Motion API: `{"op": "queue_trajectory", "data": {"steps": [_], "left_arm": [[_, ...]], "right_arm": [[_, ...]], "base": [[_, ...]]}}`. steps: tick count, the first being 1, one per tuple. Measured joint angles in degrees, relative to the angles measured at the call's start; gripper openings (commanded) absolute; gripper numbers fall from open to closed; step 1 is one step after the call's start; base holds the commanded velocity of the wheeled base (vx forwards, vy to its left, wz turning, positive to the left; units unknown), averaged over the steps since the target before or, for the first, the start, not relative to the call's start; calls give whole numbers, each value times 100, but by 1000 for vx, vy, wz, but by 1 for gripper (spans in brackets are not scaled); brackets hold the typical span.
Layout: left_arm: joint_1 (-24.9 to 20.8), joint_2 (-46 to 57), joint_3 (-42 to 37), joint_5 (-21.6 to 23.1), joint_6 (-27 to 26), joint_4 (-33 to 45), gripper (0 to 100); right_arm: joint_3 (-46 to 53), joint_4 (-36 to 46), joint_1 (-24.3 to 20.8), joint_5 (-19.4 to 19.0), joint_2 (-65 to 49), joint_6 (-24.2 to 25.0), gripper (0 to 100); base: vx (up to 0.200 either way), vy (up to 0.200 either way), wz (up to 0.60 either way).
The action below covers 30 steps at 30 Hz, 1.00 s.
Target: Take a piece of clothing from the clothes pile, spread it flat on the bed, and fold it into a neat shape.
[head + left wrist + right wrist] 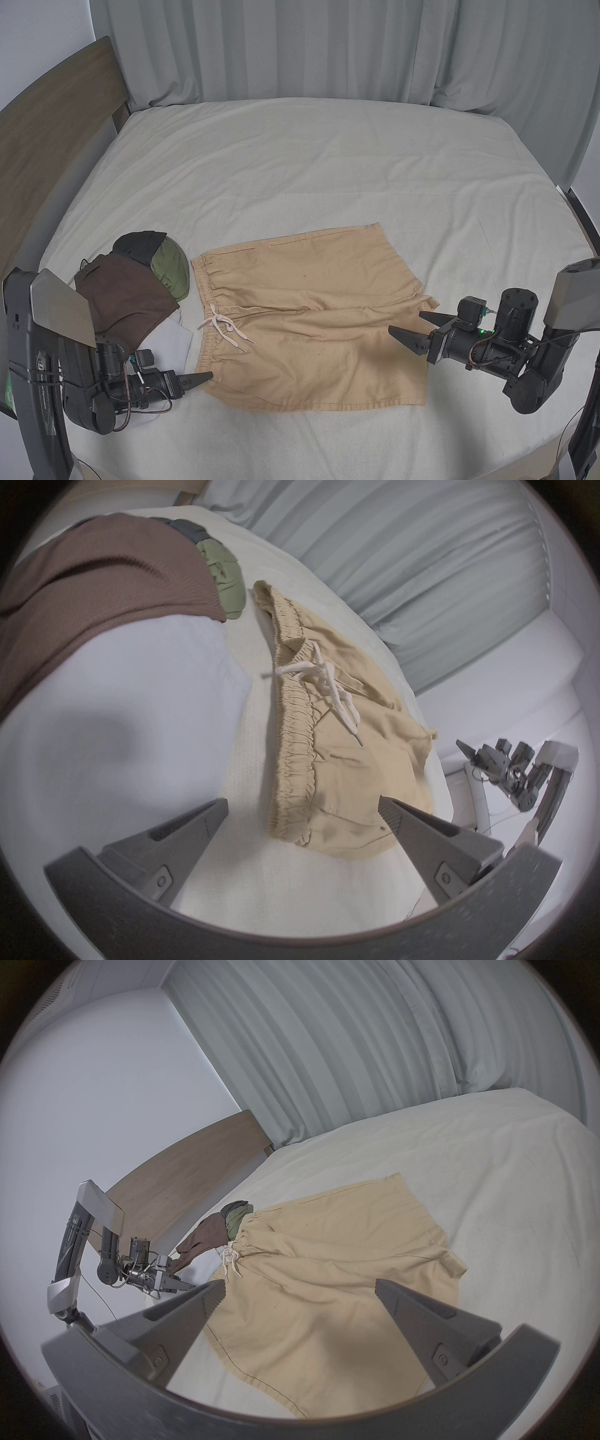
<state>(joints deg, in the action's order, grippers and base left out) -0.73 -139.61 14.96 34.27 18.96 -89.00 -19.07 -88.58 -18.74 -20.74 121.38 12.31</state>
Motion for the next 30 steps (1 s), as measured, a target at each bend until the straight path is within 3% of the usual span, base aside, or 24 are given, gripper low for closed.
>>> {"op": "queue_trajectory", "data": {"steps": [9,13,21,22,30], "left_arm": [[-360,-80,295,-327,624,2,100],[-453,-168,384,-562,672,-1,100],[-507,-256,444,-589,674,-12,100],[-507,-257,446,-589,677,-12,0],[-533,-282,446,-591,679,21,0]], "right_arm": [[0,1,-2,2,0,0,100],[0,0,-5,0,0,-2,100],[0,1,0,2,0,0,100],[0,0,0,2,0,-2,100],[9,1,5,0,0,0,100]], "base": [[0,0,0],[0,0,0],[0,0,0],[0,0,0],[0,0,0]]}}
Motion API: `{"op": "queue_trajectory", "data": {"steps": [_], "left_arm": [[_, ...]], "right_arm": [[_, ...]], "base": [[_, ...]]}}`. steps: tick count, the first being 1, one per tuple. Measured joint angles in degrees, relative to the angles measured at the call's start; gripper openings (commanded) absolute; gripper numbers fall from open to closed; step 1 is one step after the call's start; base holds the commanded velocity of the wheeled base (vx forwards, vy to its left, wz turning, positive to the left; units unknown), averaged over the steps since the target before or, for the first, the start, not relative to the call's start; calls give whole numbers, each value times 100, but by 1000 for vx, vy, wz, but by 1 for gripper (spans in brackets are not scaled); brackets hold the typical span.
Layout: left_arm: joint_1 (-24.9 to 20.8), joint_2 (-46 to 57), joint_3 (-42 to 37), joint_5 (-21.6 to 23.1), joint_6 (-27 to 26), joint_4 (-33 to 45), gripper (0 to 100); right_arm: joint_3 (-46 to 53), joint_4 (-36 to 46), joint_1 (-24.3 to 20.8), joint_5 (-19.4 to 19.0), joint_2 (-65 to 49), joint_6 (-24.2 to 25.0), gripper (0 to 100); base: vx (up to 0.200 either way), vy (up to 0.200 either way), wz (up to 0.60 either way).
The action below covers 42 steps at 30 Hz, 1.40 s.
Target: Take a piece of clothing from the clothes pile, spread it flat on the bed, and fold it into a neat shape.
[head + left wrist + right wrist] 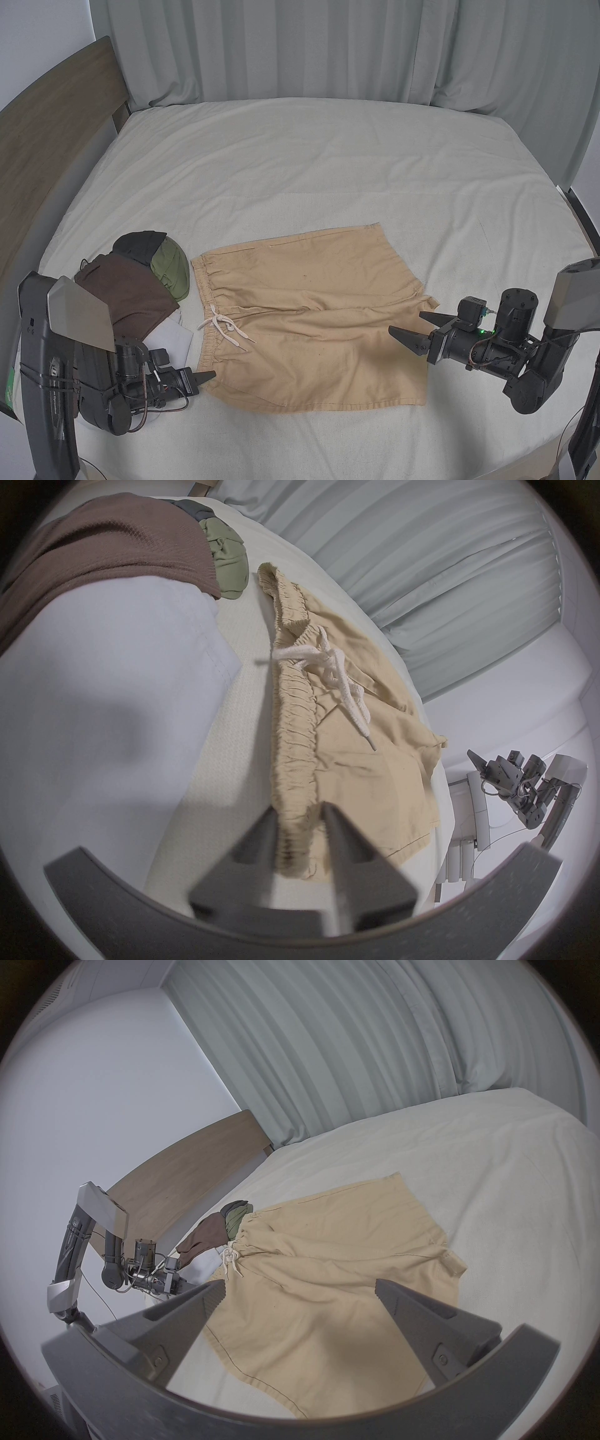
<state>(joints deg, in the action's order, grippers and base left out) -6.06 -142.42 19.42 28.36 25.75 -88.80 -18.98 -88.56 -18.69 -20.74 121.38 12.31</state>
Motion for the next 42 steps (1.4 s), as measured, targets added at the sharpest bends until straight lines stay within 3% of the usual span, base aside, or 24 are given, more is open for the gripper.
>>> {"op": "queue_trajectory", "data": {"steps": [23,42], "left_arm": [[0,-16,-16,2,-24,-18,0],[6,-24,-18,2,-29,-18,0]], "right_arm": [[798,18,17,-37,306,-2,100],[1284,5,288,-324,811,-2,100]], "base": [[0,0,0],[0,0,0]]}}
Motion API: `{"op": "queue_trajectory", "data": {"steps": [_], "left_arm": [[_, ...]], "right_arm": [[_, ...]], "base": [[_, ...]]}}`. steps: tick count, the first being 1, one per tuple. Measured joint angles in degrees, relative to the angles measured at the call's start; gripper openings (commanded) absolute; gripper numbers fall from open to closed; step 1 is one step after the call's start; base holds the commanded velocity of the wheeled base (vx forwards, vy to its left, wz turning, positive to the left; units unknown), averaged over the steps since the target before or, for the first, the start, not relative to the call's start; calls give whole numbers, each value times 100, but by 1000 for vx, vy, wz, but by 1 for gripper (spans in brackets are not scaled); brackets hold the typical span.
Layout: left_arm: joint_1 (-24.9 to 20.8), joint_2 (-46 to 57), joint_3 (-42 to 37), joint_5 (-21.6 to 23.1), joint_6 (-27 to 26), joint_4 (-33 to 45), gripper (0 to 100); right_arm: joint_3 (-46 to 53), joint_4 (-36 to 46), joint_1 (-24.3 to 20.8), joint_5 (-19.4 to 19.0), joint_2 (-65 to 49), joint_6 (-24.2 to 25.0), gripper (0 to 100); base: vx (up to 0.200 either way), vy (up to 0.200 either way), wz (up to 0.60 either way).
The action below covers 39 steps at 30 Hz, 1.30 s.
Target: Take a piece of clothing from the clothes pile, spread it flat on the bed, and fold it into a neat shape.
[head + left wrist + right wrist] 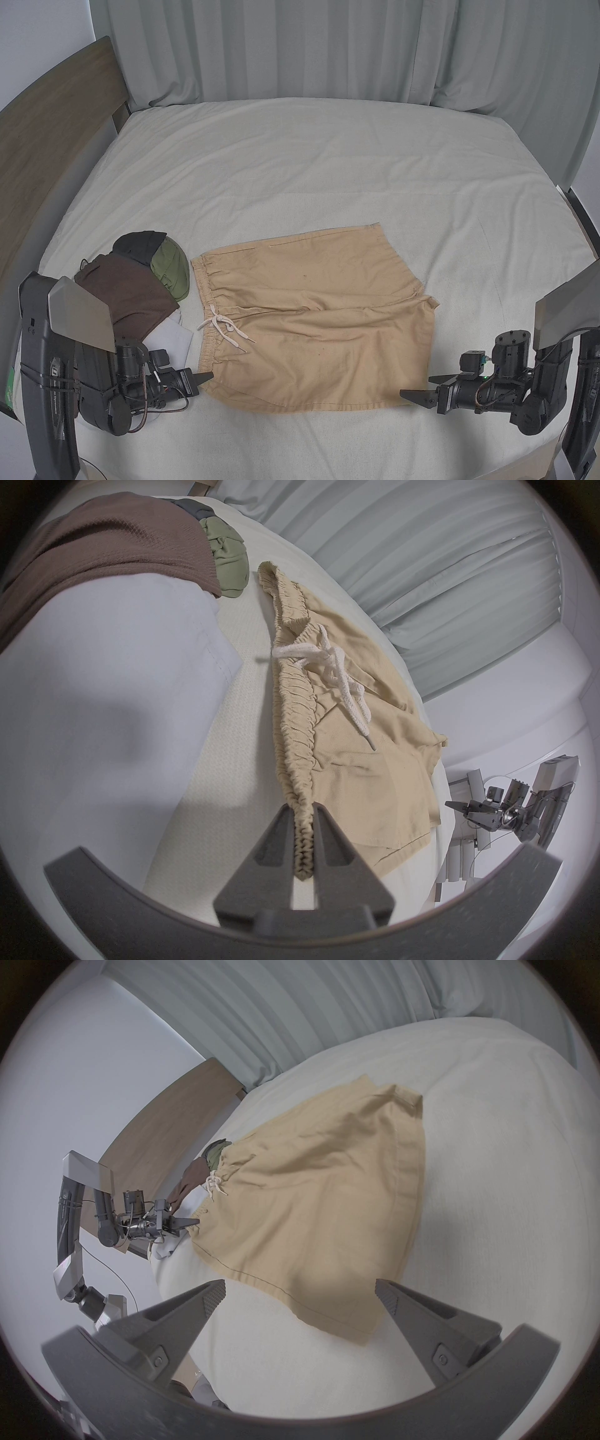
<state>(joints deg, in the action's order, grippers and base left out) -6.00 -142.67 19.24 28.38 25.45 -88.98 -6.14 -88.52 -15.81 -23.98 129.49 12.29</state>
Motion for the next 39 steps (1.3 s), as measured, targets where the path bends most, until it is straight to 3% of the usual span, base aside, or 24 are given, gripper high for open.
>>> {"op": "queue_trajectory", "data": {"steps": [17,32,39], "left_arm": [[-1,0,-4,0,-2,0,0],[0,0,0,0,-6,0,0],[-1,0,0,0,-6,0,0]], "right_arm": [[72,5,184,0,500,2,100],[-251,-2,433,-341,1089,110,100],[-433,-22,473,-706,1230,638,100]], "base": [[0,0,0],[0,0,0],[0,0,0]]}}
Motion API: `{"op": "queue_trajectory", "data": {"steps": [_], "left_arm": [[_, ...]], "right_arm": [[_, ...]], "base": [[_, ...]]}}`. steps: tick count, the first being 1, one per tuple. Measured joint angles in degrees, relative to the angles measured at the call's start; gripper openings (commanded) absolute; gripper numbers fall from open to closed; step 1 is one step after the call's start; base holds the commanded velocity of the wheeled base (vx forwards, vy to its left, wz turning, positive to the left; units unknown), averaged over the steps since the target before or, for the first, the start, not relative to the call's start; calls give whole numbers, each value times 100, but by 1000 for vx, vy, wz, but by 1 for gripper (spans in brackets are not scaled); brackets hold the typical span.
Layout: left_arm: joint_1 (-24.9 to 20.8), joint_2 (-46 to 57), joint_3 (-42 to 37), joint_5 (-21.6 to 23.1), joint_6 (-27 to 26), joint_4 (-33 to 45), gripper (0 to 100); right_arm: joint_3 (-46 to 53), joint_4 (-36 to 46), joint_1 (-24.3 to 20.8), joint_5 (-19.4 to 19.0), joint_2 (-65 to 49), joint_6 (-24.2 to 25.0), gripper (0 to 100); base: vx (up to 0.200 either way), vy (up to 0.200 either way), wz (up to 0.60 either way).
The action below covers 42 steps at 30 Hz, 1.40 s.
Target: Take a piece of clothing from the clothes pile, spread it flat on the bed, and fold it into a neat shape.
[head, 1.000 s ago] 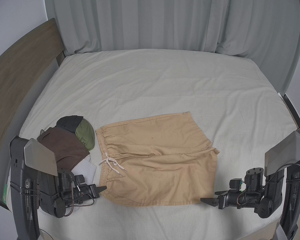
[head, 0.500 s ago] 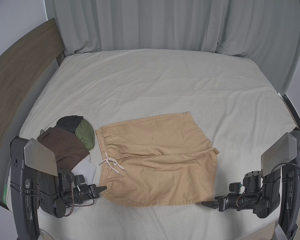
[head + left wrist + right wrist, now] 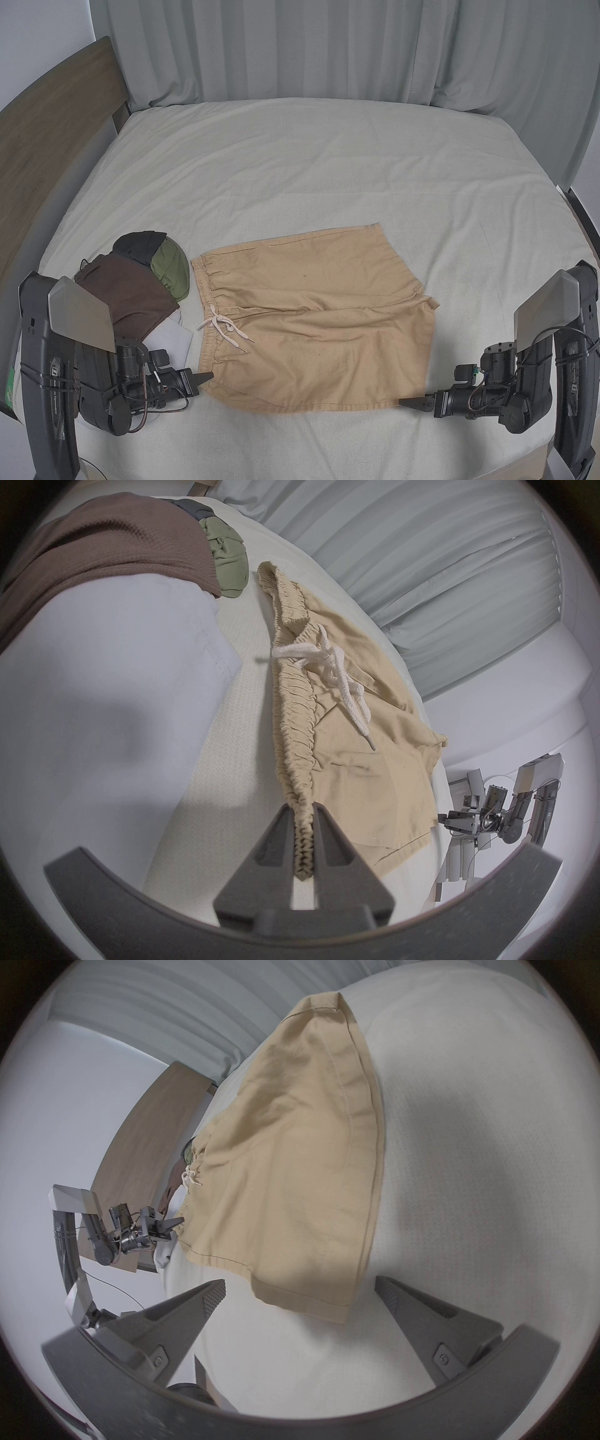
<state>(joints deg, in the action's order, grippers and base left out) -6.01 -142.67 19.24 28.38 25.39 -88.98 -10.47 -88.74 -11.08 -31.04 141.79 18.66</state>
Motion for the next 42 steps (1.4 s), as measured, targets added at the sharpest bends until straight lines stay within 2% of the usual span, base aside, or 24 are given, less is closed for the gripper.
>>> {"op": "queue_trajectory", "data": {"steps": [16,28,42], "left_arm": [[-5,0,0,0,0,0,0],[-2,0,0,0,0,0,0],[1,0,-9,0,-2,0,0]], "right_arm": [[-85,22,-85,-297,-260,310,100],[133,27,-46,-497,-719,304,100],[80,22,-35,-440,-789,262,100]], "base": [[0,0,0],[0,0,0],[0,0,0]]}}
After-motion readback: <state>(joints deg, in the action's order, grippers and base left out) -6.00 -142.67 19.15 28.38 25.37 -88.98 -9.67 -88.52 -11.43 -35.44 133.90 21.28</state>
